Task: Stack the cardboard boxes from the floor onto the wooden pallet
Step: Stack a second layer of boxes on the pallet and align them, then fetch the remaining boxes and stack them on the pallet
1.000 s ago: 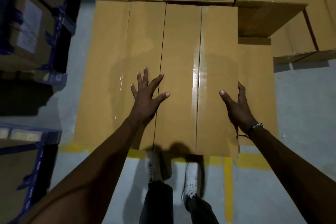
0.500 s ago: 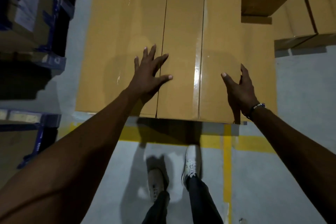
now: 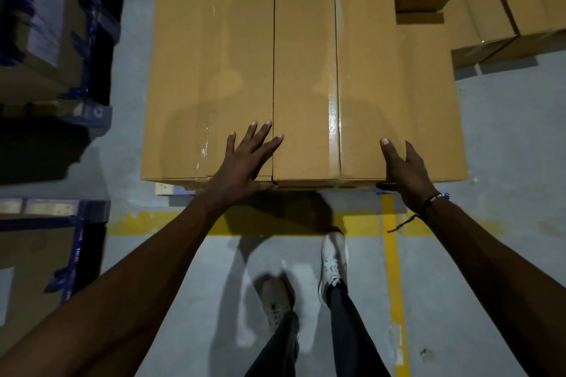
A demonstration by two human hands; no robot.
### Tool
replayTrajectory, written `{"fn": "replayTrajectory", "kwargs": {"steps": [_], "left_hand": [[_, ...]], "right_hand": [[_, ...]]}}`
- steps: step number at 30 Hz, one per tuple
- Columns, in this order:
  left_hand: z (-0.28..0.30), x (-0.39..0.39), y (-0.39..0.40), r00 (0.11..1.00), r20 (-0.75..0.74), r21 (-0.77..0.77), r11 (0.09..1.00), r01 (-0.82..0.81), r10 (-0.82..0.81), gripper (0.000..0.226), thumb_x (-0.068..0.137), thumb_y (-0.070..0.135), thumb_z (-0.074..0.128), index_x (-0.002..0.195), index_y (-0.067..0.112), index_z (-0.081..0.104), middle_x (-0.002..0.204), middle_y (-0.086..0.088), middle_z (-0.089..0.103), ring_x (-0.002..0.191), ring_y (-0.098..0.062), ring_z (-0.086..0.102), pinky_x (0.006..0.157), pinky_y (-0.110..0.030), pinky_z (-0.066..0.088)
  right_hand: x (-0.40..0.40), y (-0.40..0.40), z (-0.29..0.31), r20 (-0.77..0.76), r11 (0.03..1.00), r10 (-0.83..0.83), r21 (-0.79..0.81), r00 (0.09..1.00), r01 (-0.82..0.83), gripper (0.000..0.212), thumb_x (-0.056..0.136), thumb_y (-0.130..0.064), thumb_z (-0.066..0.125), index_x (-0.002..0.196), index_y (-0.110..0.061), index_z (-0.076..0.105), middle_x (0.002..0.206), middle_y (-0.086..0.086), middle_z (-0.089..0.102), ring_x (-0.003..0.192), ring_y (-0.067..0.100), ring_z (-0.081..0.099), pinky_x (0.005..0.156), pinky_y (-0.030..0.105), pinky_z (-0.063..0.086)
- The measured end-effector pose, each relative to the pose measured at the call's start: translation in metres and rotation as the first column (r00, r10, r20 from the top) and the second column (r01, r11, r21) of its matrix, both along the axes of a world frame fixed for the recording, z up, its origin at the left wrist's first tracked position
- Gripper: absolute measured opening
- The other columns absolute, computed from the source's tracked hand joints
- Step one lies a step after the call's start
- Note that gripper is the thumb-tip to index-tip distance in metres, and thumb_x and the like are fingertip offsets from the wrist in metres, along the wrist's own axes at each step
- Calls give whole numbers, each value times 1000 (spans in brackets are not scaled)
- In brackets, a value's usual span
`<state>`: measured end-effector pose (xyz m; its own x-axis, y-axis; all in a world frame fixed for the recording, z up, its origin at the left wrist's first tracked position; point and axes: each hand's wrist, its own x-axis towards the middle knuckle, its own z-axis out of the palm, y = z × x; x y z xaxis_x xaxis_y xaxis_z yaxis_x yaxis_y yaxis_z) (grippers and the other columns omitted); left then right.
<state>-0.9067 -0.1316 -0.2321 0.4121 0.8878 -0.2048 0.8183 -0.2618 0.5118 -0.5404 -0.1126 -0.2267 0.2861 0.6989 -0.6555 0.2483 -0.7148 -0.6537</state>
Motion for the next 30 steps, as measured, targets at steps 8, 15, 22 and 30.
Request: {"fn": "replayTrajectory", "kwargs": {"steps": [8, 15, 22, 30], "left_hand": [[2, 6, -2, 1000, -9, 1, 1000, -30, 30, 104, 85, 25, 85, 166, 26, 21, 175, 1, -3, 160, -22, -13, 124, -56, -12], [12, 14, 1, 993, -116, -25, 999, -43, 40, 107, 83, 28, 86, 166, 29, 18, 175, 0, -3, 161, -26, -10, 126, -59, -5], [59, 29, -12, 987, -127, -171, 978, -121, 100, 87, 90, 22, 79, 163, 26, 30, 173, -3, 18, 159, -30, 17, 126, -56, 25], [197, 44, -48, 972, 18, -83, 969, -231, 233, 73, 96, 25, 73, 159, 19, 38, 159, -4, 48, 142, -25, 48, 116, -35, 38]], "right_hand": [[12, 4, -20, -32, 1000, 5, 16, 999, -5, 114, 60, -96, 65, 155, -41, 35, 159, -5, 43, 141, 27, 47, 107, 62, 46], [6, 8, -1, 118, 993, 114, 29, 986, -119, 99, 71, -93, 56, 145, -27, 52, 139, 10, 62, 120, 34, 61, 89, 49, 58], [9, -4, 64, 127, 991, 100, 79, 987, -110, 55, 89, -34, 79, 138, -15, 62, 132, 11, 68, 109, 26, 66, 95, 41, 55], [8, -43, 209, -115, 972, 4, 233, 993, 23, 30, 95, -29, 72, 125, -21, 70, 111, -1, 75, 101, 16, 74, 94, 47, 57]]}}
